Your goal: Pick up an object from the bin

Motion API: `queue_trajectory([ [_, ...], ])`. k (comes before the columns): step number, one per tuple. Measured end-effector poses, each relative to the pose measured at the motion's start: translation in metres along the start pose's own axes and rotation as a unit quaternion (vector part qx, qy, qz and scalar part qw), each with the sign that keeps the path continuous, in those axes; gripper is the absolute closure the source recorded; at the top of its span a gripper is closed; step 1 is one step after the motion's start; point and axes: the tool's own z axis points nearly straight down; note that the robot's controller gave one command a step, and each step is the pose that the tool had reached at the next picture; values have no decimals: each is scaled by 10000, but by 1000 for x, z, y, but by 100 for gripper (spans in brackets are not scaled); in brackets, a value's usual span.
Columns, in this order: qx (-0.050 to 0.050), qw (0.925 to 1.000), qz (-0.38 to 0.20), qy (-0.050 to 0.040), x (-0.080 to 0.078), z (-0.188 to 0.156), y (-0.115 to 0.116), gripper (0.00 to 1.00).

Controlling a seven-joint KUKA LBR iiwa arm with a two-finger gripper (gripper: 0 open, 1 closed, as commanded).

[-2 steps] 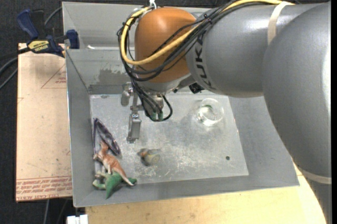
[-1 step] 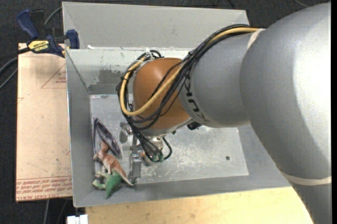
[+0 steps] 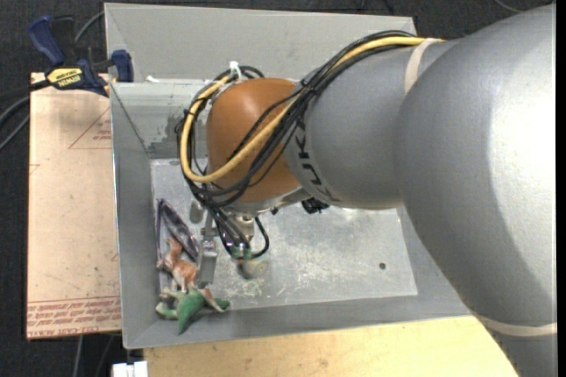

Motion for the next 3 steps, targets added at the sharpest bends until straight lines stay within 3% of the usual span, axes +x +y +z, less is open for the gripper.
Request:
queue_trajectory([
  [1,12,9991,-419,4,-2,56,14,0],
  [2,7,9903,-1382,-148,9,52,6,100],
  [3,7,9903,-1381,-146,9,52,6,100],
])
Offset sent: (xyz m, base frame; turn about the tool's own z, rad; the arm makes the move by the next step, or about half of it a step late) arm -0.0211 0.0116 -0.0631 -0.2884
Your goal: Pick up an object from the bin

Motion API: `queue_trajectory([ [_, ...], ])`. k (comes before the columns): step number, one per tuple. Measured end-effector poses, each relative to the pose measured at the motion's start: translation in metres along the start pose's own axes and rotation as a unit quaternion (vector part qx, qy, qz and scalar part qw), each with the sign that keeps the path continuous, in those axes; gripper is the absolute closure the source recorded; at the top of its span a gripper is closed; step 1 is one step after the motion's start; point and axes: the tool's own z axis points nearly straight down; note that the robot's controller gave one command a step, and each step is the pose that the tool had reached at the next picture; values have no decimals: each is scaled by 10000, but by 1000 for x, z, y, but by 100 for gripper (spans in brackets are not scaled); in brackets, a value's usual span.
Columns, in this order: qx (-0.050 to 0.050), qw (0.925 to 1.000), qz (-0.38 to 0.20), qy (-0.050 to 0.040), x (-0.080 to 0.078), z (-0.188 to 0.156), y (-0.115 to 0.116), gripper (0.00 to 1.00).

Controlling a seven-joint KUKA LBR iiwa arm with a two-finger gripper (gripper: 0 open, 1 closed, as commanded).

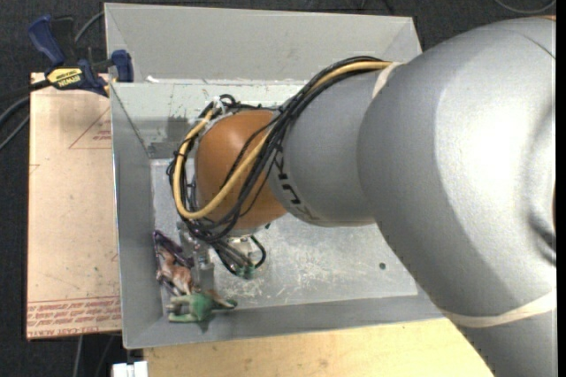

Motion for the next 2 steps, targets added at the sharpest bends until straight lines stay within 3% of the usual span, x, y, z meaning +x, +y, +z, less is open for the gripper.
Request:
queue_trajectory([
  [1,30,9950,-975,-207,9,-1,0,100],
  [2,7,9970,-738,-226,15,-3,-3,100],
])
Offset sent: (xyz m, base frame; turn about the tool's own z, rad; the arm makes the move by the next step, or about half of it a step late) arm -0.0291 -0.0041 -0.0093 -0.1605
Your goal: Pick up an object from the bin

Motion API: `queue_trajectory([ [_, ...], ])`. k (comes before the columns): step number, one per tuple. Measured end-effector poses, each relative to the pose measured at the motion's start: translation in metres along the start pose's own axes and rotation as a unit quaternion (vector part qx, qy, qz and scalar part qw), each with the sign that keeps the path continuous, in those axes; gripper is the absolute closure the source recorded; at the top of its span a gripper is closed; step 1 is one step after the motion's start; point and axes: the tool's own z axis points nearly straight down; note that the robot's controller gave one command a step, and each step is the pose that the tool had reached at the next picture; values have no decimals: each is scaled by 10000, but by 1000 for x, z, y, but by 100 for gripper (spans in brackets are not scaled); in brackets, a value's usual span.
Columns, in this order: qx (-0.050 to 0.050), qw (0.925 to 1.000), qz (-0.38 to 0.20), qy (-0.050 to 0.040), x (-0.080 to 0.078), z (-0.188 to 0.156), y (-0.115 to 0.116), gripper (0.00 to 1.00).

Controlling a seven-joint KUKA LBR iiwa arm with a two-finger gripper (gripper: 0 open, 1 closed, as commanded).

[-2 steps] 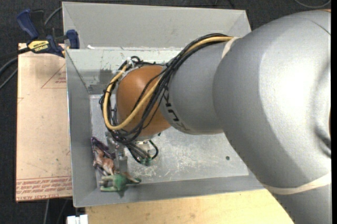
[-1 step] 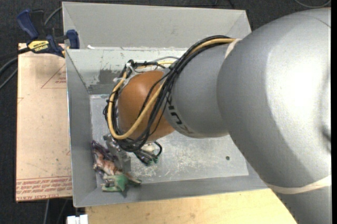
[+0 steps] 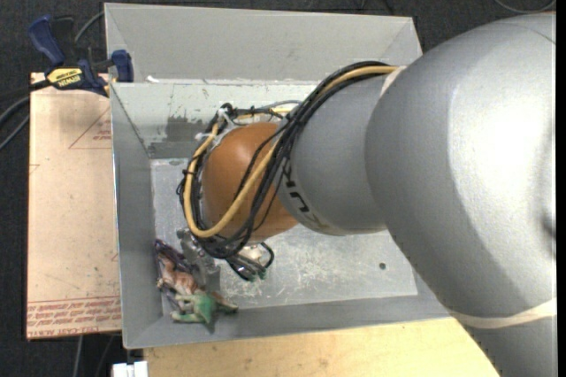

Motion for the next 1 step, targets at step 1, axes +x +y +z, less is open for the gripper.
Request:
queue_trajectory([
  [1,86,9966,-811,-75,-3,-3,8,100],
])
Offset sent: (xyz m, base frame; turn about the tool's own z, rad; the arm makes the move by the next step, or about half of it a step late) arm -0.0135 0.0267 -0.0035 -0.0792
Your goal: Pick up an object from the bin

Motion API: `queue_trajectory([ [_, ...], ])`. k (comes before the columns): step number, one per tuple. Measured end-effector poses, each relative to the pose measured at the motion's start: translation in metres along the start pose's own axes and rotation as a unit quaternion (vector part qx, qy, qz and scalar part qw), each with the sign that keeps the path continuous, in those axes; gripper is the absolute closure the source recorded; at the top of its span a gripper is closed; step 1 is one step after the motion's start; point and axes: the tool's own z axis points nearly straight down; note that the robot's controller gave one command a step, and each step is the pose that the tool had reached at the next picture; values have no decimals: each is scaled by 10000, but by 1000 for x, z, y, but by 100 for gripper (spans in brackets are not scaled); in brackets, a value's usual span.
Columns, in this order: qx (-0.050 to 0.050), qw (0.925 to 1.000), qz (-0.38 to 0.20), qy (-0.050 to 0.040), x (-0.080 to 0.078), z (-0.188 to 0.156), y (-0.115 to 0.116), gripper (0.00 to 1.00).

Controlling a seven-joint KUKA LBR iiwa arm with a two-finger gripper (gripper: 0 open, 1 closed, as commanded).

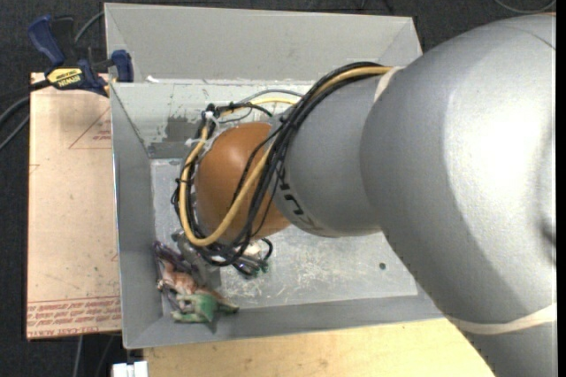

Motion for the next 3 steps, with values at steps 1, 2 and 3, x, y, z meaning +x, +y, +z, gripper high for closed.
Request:
queue_trajectory([
  [1,50,9988,486,15,-2,-1,3,100],
  [2,112,9962,-854,-119,-6,1,5,100],
  [3,165,9985,-512,-133,-5,1,7,100],
])
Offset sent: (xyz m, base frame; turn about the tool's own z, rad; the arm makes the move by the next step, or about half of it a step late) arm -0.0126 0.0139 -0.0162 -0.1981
